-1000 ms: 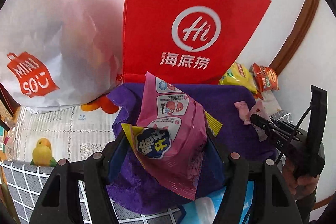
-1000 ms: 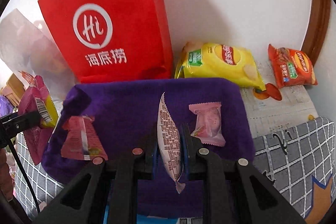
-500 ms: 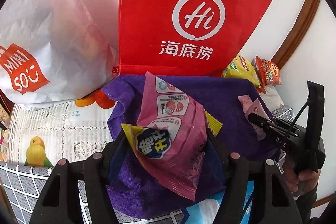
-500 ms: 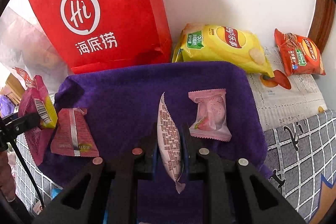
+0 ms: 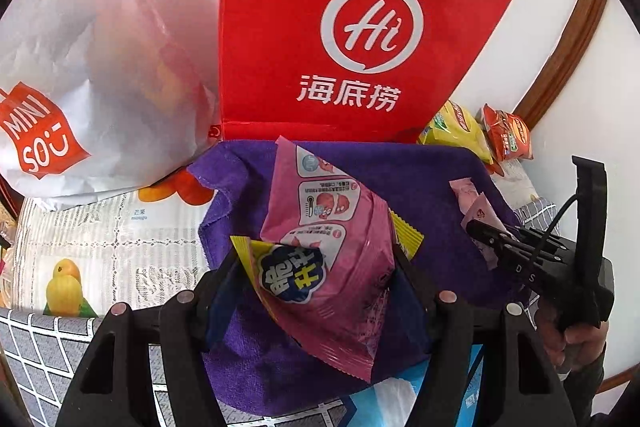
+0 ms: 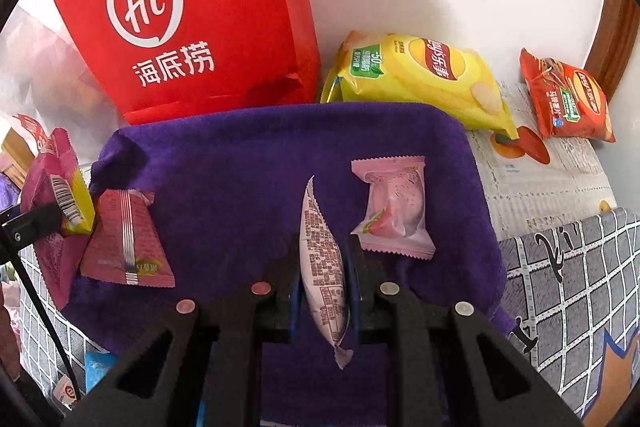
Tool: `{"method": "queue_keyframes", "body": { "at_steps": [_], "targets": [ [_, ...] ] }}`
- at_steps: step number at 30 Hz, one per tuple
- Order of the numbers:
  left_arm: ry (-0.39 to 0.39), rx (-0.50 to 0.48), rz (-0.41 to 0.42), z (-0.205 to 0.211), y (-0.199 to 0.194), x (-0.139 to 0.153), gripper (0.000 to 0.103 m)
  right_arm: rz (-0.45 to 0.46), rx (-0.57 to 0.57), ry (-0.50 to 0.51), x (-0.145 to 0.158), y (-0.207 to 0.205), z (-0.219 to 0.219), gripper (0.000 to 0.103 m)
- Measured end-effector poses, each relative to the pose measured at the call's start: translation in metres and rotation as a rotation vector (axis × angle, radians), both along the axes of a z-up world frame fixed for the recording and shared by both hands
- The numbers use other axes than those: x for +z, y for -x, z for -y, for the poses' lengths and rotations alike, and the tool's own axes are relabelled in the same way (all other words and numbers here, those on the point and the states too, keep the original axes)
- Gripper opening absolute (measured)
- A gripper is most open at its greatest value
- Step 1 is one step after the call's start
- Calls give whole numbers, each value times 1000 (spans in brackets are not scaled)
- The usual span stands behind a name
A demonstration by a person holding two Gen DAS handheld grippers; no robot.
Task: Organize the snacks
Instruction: 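Open the right tool to drop the white wrapper onto the purple towel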
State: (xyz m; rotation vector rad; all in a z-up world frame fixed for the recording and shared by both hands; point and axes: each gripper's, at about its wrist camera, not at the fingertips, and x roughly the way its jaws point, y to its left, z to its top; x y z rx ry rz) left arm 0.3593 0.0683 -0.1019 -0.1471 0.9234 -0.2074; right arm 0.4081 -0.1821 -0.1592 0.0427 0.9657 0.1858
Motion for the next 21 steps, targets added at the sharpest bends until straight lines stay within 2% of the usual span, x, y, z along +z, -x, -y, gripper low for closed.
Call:
{"method": "queue_keyframes", "body": {
  "at_steps": [8,10,12,21],
  "targets": [
    [-4,-17,-4,6,1,-1,67,-4,-15,12,1,1,3,20],
    [-3,-18,-4,6,1,-1,67,3,-17,13,3,2,4,30],
    [3,-19,-4,7,1,-1,67,21,-21,16,7,4,5,35],
    [2,-28,-6,9,1,-3,68,43,-30,15,15,13,10,39]
  ]
}}
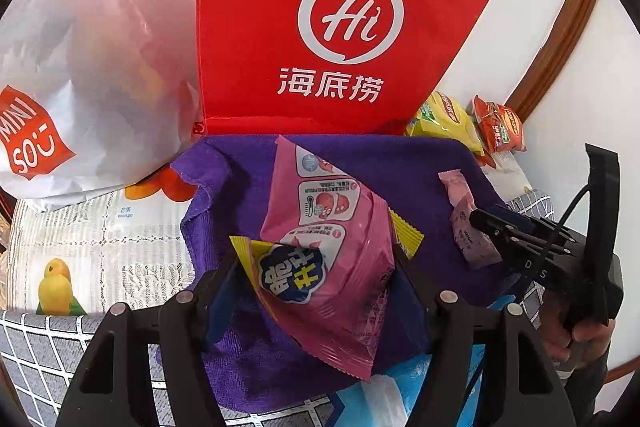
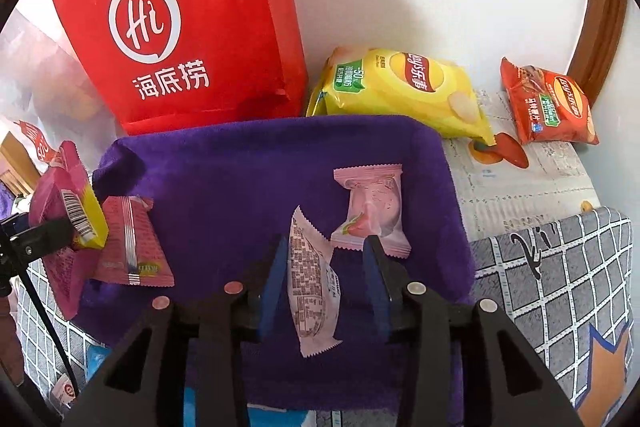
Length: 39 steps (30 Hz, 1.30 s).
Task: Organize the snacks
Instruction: 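Open the right tool to drop the white wrapper onto the purple towel, then open the left tool to drop the pink bag onto the towel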
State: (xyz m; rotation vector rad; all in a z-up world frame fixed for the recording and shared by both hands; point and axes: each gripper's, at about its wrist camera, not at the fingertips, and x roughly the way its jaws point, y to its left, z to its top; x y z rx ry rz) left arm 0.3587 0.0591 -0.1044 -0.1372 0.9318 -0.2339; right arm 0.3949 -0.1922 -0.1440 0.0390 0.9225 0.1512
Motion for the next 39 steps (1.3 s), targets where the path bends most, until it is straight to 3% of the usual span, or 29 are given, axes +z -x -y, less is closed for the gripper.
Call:
{"method": "queue_keyframes", "body": {
  "at_steps": [11,16,19,31,34,39],
  "targets": [
    [-1,2,-3,2,-2,-1,69,3,-17,8,5,9,3,40],
    [13,0,-20,4,-4,-1,81,2,-23,10,7,11,5,40],
    [6,1,-7,6,-1,1,82,-1,-28,15,9,12,6,42],
    [27,6,78,5,17,29,91,8,-50,26,25,29,11,43],
    [27,0,84,7,21,36,91,23,-56,33,34,40,14,50],
    [25,5,101,6,36,52,91,51,-73,47,52,67,21,52]
  ]
}}
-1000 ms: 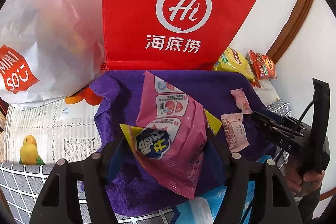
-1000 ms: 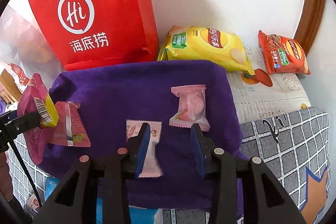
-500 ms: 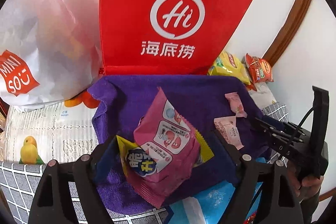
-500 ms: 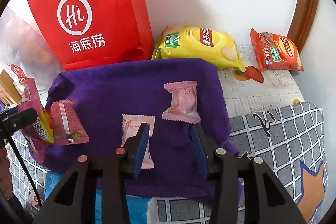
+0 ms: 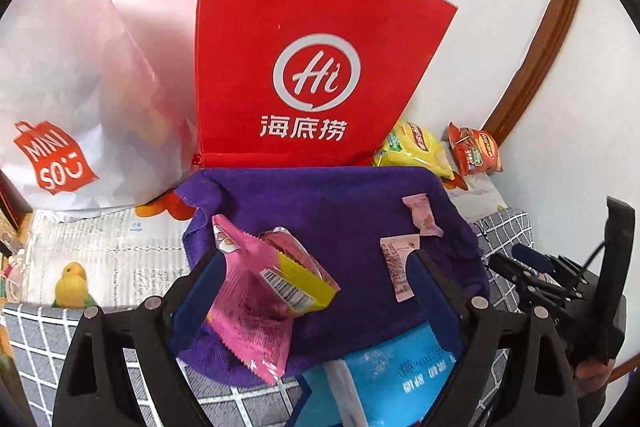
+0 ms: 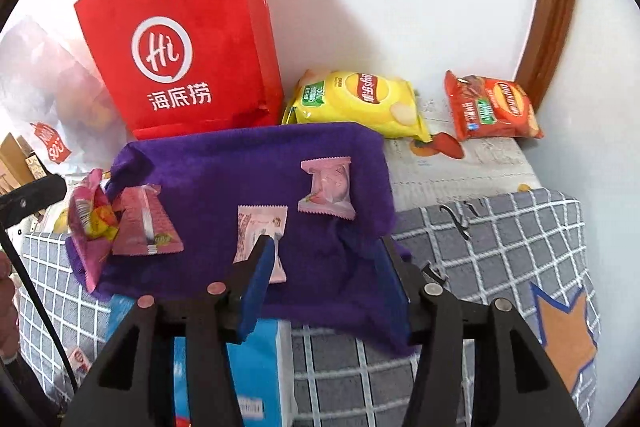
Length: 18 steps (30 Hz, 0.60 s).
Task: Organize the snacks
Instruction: 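Open the left tool to drop the pink bag onto the towel, then withdraw both tools from the towel back toward the snack pile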
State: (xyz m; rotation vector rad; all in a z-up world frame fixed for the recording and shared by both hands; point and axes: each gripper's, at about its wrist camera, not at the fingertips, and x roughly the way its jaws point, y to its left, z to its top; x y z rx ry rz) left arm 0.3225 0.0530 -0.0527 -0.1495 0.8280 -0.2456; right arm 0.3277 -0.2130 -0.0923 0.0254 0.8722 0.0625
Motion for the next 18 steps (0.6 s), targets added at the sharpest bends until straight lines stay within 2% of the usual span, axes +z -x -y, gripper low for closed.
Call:
{"method": "queue_keyframes", "body": {
  "at_steps": [8,13,18],
  "targets": [
    [-13,42,54,-5,51,31,91,41,-38,-11,14,49,11,52],
    [0,66,48,-6,81,32,90,52,-49,27,14,77,12,52],
    [-13,87,56,-5,118,34,90,32,-34,-33,14,104,17,52]
  ]
}}
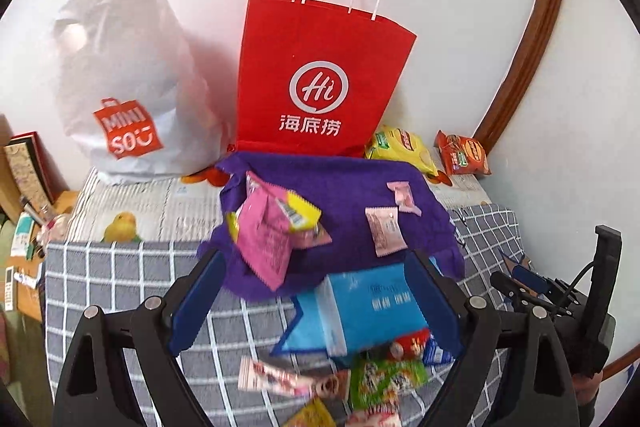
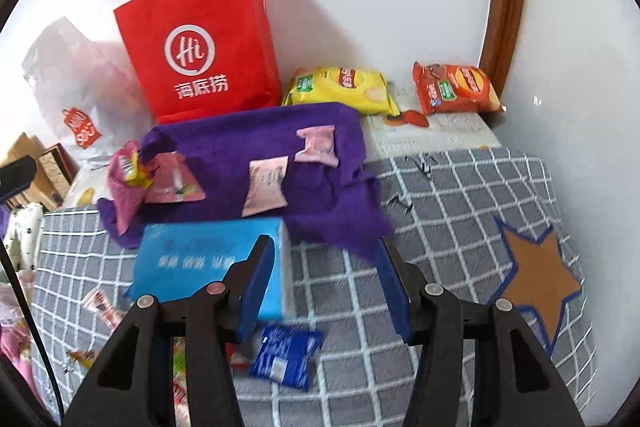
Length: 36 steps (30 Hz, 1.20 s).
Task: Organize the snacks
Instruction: 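Withdraw both tools from the towel back toward the snack pile, then grasp the small dark blue snack packet with the right tool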
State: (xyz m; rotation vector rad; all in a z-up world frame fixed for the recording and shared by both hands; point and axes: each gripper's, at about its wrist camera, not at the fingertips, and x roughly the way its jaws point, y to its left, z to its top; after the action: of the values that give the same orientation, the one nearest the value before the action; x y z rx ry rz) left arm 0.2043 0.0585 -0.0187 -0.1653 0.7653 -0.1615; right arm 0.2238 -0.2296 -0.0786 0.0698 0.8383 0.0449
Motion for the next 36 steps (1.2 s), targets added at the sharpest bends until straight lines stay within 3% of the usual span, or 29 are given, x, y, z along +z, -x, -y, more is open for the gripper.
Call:
{"method": "queue_keyframes", "body": {
  "at_steps": [6,17,24,30,36],
  "targets": [
    [-17,32,29,-2,42,1,90,-3,25,-3,-3,34,-3,52],
    [4,87,-42,-18,86,-38,90,-28,83,-10,-34,71,-9,52],
    [1,123,-97,-32,91,-67,90,-80,70,-26,-68,65,-13,52],
    [48,151,-120,-43,87,-85,90,-103,80,-30,-88,52,-18,52],
    [48,161,-140,-48,86,-92,90,-136,97,-51,-107,34,-25,52]
  ]
}}
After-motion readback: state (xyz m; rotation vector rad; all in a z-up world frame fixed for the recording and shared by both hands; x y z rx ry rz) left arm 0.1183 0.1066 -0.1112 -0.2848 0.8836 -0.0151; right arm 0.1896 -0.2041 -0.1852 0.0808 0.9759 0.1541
